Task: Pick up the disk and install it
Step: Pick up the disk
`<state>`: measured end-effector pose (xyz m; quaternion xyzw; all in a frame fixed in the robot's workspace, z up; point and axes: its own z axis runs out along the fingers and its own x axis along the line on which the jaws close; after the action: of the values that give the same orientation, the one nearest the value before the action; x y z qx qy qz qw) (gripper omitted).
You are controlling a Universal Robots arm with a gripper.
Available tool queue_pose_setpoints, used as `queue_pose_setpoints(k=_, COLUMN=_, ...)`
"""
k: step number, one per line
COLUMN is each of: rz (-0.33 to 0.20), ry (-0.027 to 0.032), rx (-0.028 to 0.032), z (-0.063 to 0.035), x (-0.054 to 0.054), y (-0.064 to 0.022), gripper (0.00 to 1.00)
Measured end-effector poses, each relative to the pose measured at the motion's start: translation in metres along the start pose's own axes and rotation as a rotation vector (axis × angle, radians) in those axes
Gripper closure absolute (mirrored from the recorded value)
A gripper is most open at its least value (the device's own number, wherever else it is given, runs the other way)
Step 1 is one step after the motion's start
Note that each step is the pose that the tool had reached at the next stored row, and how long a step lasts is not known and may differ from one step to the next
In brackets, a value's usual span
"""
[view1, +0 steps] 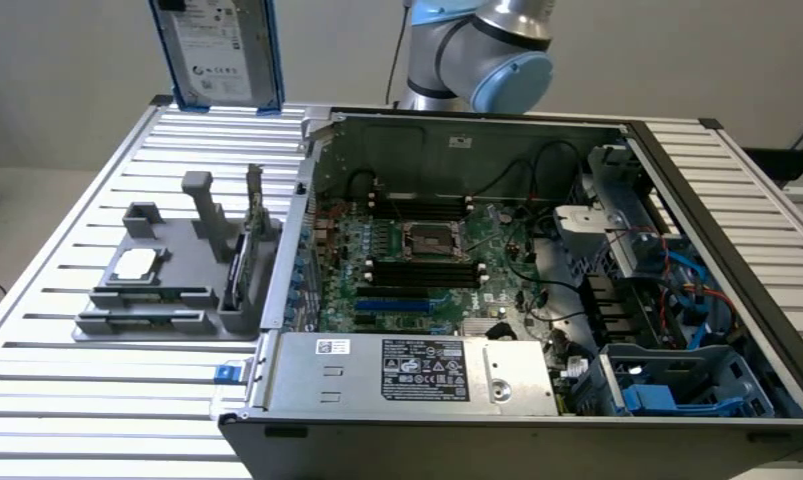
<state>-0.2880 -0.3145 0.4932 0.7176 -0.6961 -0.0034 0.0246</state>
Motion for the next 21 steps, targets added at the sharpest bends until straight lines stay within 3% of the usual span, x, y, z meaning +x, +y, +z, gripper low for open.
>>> queue_pose_setpoints(k=10, rz=0.000, ry=-0.0014, rx=-0.0054, z=-0.0035, x=0.010, y=-0.0449, gripper=0.68)
queue_pose_setpoints(k=15, rz=-0.001, ry=-0.0021, rx=-0.0260, z=-0.0042, x=0.015, y=-0.0639, gripper=0.68)
queue_pose_setpoints(k=21, rz=-0.001, ry=-0.0024, rx=-0.0346, z=-0.0130, x=0.023, y=-0.0905, gripper=0.68)
